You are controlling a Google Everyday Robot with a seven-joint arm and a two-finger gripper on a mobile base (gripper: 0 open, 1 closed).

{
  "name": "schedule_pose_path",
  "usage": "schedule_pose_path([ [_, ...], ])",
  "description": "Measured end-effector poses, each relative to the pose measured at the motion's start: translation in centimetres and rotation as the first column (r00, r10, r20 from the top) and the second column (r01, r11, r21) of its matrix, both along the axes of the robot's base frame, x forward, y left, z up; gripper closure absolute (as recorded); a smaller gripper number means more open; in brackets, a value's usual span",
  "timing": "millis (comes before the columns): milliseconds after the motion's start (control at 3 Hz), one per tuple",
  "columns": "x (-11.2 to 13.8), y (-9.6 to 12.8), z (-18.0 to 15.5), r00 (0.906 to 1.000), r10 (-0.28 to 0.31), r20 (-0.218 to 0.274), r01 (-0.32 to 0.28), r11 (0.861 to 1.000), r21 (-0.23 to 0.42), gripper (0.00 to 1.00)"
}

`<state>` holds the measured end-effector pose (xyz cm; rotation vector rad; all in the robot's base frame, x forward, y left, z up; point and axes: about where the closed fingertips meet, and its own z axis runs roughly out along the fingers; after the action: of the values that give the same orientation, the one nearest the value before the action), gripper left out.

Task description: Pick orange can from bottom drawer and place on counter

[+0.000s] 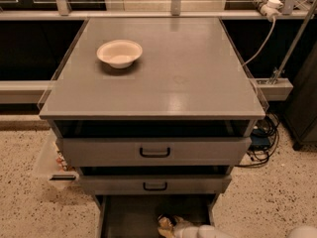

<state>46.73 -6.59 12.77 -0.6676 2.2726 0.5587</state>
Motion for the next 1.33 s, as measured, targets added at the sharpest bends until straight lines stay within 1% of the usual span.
schedule_pose_path([
  [667, 0.0, 0.0, 0.0, 1.0000, 0.000, 0.000, 0.000, 1.000, 0.000, 0.90],
  [1000, 0.0, 0.0, 0.0, 1.0000, 0.000, 0.000, 0.000, 1.000, 0.000, 1.00],
  [1333, -0.6, -1.1, 3.0, 0.9980, 0.061, -0.018, -0.061, 0.998, 0.022, 1.00],
])
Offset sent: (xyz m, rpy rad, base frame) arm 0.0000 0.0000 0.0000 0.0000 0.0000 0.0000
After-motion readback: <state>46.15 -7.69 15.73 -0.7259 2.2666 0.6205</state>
